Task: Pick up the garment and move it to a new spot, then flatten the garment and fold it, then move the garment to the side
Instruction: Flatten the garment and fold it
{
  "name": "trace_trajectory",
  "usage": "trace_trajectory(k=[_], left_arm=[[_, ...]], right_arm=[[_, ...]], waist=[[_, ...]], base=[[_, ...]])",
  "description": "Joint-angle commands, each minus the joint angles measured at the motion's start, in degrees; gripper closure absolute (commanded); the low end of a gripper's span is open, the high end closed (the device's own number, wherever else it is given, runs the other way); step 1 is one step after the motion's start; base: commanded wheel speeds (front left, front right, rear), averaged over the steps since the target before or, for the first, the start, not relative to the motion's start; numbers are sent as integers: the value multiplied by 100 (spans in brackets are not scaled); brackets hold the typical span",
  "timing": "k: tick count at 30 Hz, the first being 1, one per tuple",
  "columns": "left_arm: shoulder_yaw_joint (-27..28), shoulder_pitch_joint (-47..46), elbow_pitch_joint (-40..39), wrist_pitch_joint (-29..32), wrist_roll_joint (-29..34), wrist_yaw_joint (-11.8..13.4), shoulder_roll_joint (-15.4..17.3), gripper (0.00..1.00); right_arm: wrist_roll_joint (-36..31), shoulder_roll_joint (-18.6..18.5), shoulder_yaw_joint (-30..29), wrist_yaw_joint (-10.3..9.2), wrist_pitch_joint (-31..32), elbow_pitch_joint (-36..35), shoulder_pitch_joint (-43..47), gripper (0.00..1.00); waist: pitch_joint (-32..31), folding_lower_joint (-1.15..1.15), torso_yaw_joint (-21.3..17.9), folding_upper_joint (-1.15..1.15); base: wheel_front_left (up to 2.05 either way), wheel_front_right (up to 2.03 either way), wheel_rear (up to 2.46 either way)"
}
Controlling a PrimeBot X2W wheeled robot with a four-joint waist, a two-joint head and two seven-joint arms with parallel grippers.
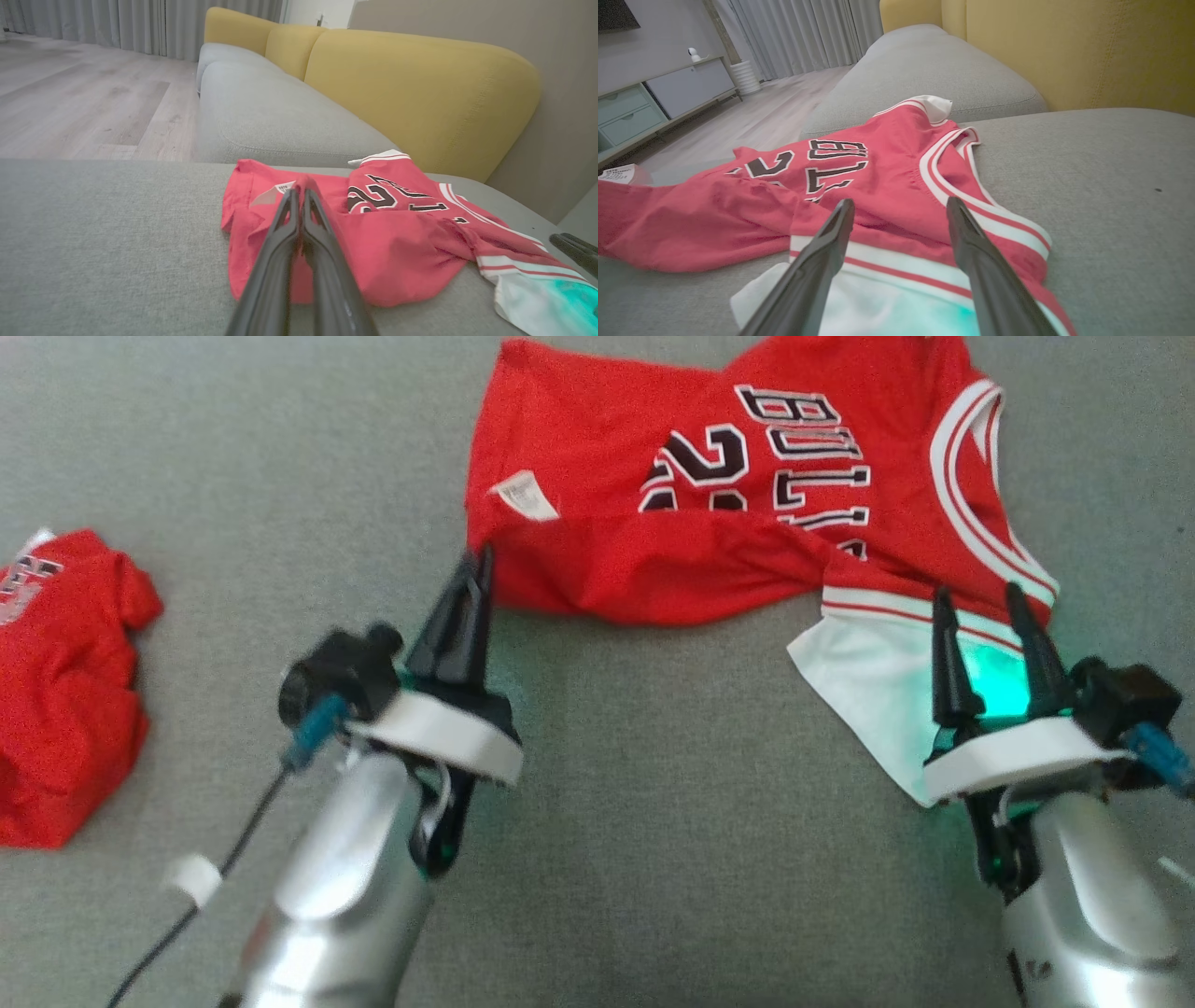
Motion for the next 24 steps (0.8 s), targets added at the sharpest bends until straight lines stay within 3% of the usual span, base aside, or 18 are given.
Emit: trace_trajectory(k=[1,3,4,9,19,24], left_arm=[[103,23,-280,-29,97,-32,133,82],[-5,312,-485,-29,215,-33,224,54],[-42,483,-547,-29,282,-33,280,0],[-75,1373,-367,-29,401,-33,452,0],[1207,2258,-556,-29,534,-33,147,0],[1381,2366,-606,-29,581,-33,77,0]], right_arm=[[45,42,98,-4,-36,-113,117,0],[60,77,116,-4,-36,-61,176,0],[65,98,128,-4,-36,-36,209,0],[83,191,168,-4,-36,25,426,0],[108,299,140,-4,-36,91,698,0],[115,325,179,-4,-36,109,745,0]], waist=[[-267,1,117,0],[-417,1,135,0],[-493,1,133,0],[-792,1,97,0],[-1160,1,11,0],[-1216,1,-34,0]], base=[[0,0,0],[0,0,0],[0,0,0],[0,0,0],[0,0,0],[0,0,0]])
